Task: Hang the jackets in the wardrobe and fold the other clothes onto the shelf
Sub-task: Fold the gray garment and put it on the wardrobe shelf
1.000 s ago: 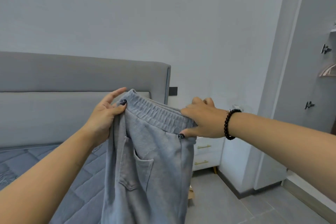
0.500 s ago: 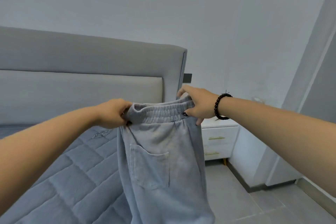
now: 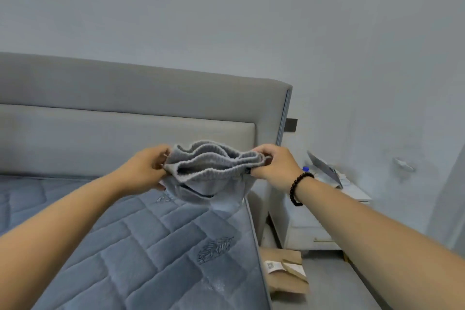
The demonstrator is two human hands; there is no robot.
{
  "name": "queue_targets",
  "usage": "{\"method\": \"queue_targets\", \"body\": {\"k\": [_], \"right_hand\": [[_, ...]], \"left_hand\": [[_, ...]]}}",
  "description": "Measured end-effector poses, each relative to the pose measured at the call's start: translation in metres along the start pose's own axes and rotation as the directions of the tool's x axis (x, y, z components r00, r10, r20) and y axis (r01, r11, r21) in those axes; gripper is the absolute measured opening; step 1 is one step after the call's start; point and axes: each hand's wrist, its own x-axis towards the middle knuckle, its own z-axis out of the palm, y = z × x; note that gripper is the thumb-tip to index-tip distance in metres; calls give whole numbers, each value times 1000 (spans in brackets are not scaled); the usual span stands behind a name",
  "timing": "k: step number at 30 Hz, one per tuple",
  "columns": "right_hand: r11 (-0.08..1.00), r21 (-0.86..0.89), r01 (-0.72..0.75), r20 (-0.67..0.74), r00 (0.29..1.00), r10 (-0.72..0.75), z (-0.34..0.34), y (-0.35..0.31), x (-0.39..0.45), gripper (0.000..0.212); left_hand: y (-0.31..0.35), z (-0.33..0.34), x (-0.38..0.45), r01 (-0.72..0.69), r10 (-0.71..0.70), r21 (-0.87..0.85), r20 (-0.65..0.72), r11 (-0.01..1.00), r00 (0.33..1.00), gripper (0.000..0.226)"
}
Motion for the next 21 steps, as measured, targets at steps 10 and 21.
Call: {"method": "queue_targets", "body": {"k": [10, 21], "right_hand": [[930, -78, -359, 310, 878, 365, 80, 139, -198, 32], [903, -288, -320, 730, 537, 423, 44, 117, -276, 27]], "left_hand": [[-105, 149, -212, 297, -253, -63, 376, 953, 891, 30], [-92, 175, -323, 531, -330, -303, 520, 792, 788, 57]]}}
